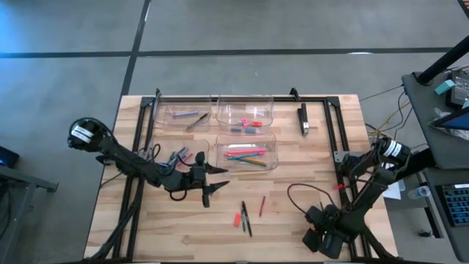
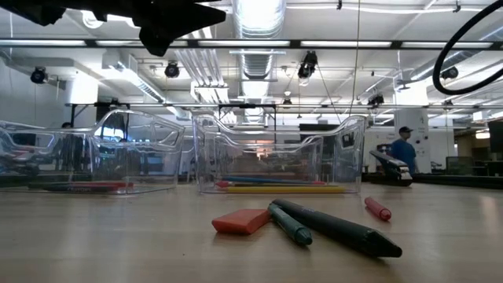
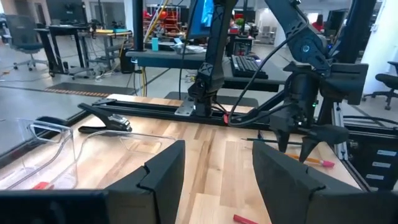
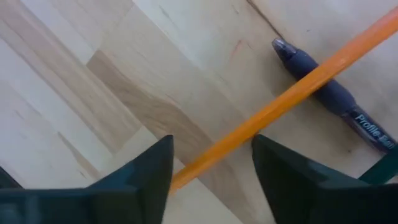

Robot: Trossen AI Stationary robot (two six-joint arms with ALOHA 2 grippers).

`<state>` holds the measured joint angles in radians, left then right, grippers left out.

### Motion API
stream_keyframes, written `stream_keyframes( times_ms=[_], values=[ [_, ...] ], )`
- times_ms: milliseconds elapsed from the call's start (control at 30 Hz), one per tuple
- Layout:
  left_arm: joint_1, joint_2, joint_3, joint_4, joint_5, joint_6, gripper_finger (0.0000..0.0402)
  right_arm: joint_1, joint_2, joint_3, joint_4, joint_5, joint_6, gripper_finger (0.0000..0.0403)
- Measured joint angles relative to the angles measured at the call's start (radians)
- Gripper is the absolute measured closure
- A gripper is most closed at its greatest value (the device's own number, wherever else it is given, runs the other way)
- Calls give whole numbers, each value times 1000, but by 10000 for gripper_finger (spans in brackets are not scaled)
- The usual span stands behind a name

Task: Sort crayons/erasers/pens/pencils in bins
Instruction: Put the orange pencil into the bottom right transparent bin

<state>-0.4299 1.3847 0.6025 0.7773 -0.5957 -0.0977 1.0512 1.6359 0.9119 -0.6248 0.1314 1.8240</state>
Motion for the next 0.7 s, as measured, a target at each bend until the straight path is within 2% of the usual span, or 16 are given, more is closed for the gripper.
stream_keyframes(
  times_ms=[267,433,500,700],
  values=[
    [-4,4,0,-1,0,-1,229,3,-32,-3,18,8,9,309],
    [-4,4,-2,-1,-1,-1,229,3,-72,-6,27,110,-25,373],
    [-4,4,-2,-1,-1,-1,229,2,-89,-5,37,153,-57,386],
    [-5,4,-2,0,-1,-1,229,-43,-186,-5,57,309,-230,388]
  ],
)
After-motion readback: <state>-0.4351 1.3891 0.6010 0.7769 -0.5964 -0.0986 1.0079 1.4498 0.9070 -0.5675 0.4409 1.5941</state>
